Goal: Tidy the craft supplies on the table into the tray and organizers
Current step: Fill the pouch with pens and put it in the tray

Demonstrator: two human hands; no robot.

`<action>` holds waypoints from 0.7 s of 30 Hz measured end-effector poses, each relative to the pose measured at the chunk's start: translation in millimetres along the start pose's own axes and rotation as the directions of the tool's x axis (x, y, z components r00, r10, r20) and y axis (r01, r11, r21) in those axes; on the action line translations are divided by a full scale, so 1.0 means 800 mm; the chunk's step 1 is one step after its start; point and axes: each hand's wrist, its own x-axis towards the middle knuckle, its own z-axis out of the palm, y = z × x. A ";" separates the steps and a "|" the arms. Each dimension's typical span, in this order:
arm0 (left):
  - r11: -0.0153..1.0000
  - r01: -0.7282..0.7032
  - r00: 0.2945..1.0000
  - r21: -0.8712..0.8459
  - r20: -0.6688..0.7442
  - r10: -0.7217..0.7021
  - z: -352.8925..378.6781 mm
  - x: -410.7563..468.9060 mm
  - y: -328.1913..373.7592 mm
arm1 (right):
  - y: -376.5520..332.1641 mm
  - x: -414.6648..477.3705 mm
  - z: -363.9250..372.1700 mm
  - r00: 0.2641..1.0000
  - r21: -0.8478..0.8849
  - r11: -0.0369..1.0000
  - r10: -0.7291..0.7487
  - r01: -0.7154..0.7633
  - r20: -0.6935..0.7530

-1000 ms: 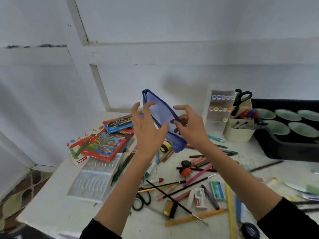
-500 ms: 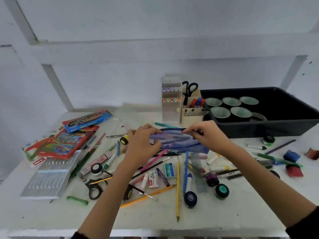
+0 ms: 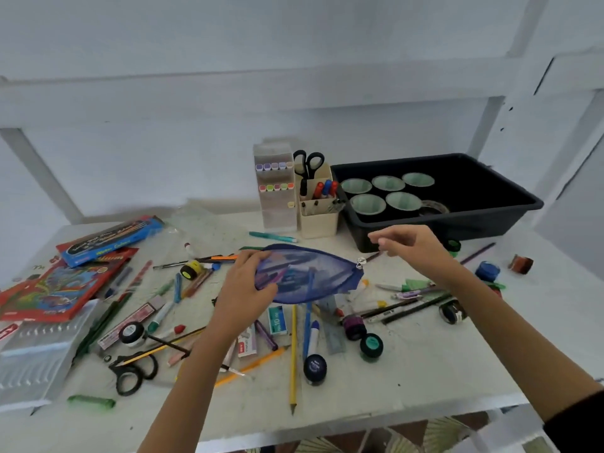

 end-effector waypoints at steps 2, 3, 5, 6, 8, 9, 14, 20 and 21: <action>1.000 0.026 1.000 0.009 -0.014 -0.025 -0.005 0.005 -0.002 | 0.016 -0.003 -0.022 0.995 -0.139 0.988 0.050 -0.061 -0.083; 0.999 0.037 0.999 0.004 -0.019 -0.037 -0.006 0.006 -0.004 | 0.025 -0.005 -0.029 0.992 -0.227 0.969 0.078 -0.099 -0.100; 0.999 0.045 0.998 -0.015 -0.034 -0.045 -0.007 0.010 -0.006 | 0.043 -0.009 -0.036 0.988 -0.397 0.905 0.134 -0.152 -0.071; 0.999 0.040 0.999 -0.018 -0.037 -0.040 -0.006 0.011 -0.007 | 0.051 -0.012 -0.035 0.987 -0.469 0.870 0.162 -0.149 -0.013; 0.999 0.034 0.999 -0.018 -0.038 -0.035 0.000 0.012 -0.006 | 0.063 -0.019 -0.025 0.965 -0.615 0.783 0.224 -0.093 0.139; 0.999 0.038 0.999 -0.022 -0.034 -0.038 0.004 0.012 -0.005 | 0.068 -0.021 -0.019 0.949 -0.670 0.740 0.256 -0.069 0.185; 0.994 0.078 0.997 -0.080 0.019 -0.077 0.019 0.014 -0.004 | 0.072 -0.024 -0.001 0.919 -0.749 0.653 0.353 -0.108 0.175; 0.992 0.101 0.995 -0.070 0.022 -0.100 0.030 0.013 -0.007 | 0.062 -0.025 0.000 0.946 -0.728 0.686 0.236 -0.001 0.221; 0.992 0.101 0.995 -0.071 0.021 -0.100 0.031 0.013 -0.008 | 0.054 -0.024 -0.003 0.965 -0.688 0.724 0.153 0.037 0.213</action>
